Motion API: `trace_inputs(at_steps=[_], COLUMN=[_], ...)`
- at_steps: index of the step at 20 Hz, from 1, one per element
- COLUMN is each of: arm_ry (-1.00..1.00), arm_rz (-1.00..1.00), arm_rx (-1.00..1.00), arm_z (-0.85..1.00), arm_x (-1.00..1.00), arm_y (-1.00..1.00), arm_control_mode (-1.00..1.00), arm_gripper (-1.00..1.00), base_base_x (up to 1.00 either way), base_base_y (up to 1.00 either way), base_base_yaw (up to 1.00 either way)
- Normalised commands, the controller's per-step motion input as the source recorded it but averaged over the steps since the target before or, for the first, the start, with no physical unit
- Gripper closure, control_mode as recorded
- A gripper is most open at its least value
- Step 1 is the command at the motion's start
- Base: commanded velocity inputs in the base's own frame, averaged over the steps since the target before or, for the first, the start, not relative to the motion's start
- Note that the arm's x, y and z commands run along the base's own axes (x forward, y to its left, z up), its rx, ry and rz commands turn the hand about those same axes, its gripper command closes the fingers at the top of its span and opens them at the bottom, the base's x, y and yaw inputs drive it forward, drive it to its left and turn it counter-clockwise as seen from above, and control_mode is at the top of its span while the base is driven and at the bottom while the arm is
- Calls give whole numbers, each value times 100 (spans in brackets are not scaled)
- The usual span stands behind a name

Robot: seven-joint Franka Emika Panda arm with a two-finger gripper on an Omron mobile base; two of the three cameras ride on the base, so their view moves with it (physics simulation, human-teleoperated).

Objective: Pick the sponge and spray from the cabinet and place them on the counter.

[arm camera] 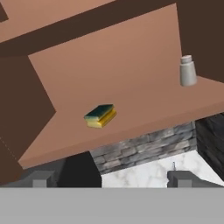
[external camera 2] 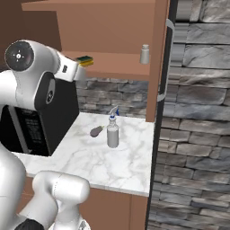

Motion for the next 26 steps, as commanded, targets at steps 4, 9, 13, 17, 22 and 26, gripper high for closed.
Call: trace_inputs(at_steps=[4, 9, 13, 17, 22, 26], arm_ry=[0, 0, 0, 1, 3, 5], arm_rz=[0, 0, 0, 0, 0, 0], arm_rx=[1, 1, 0, 0, 0, 0], arm_z=[0, 0, 0, 0, 0, 0], arm_x=[34, 29, 34, 36, 34, 35], arm_y=[2, 0, 5, 7, 10, 11], arm_control_mode=[-100, -100, -100, -100, -100, -100], arm_gripper=[-100, -100, -100, -100, -100, -100], base_base_x=[0, 0, 0, 0, 0, 0], base_base_y=[0, 0, 0, 0, 0, 0], base_base_yaw=[0, 0, 0, 0, 0, 0])
